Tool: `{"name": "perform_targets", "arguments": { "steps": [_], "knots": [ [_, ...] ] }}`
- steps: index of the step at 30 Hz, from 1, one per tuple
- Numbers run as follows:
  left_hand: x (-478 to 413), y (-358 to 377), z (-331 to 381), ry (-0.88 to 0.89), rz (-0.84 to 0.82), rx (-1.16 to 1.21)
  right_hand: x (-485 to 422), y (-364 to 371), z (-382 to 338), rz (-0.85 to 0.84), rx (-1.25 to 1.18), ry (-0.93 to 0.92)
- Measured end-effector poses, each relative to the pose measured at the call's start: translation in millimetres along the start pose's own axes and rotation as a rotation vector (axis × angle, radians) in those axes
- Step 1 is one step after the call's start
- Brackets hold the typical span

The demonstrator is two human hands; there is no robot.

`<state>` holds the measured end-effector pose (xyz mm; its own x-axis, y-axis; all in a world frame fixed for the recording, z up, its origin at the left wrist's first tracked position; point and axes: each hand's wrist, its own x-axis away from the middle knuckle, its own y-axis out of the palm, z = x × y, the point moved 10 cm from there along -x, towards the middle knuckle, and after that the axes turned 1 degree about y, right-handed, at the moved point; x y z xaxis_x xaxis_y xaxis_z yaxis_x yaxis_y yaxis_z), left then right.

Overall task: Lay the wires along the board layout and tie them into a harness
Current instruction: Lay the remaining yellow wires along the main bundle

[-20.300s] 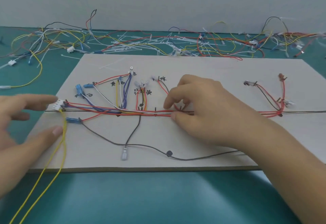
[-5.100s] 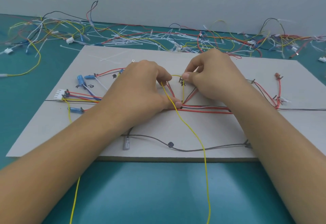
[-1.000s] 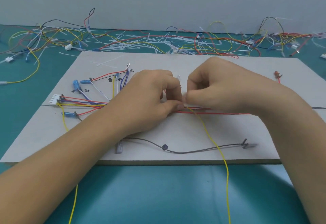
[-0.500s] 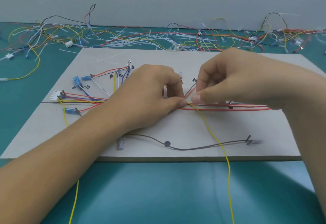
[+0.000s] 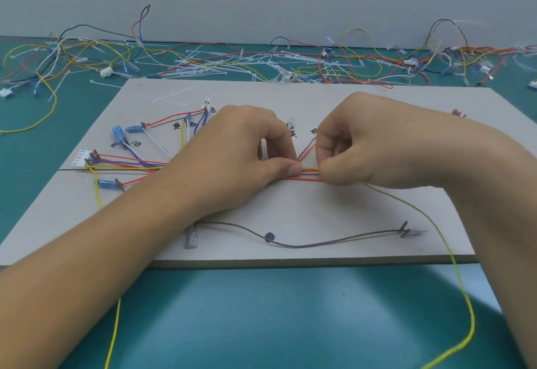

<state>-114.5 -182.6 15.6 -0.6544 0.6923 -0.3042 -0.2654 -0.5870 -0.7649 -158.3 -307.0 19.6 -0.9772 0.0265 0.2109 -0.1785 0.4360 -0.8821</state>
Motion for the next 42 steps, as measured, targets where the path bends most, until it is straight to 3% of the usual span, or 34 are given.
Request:
{"name": "perform_targets", "arguments": {
  "steps": [7,13,19,24,42],
  "knots": [
    [1,-6,-7,-0.058,0.043,0.000,2,-17,13,0.041,-0.232,0.042],
    [3,-3,-2,-0.031,0.016,0.003,5,-23,39,0.009,-0.133,0.171],
    [2,-4,-1,-0.020,0.010,0.013,8,-35,51,0.040,-0.221,0.198],
    [2,-3,-2,-0.019,0.005,0.022,12,-21,56,-0.107,-0.179,0.247],
    [-3,-3,13,0.008,-0.037,-0.039,16,-22,46,-0.007,0.078,0.277]
  ]
}}
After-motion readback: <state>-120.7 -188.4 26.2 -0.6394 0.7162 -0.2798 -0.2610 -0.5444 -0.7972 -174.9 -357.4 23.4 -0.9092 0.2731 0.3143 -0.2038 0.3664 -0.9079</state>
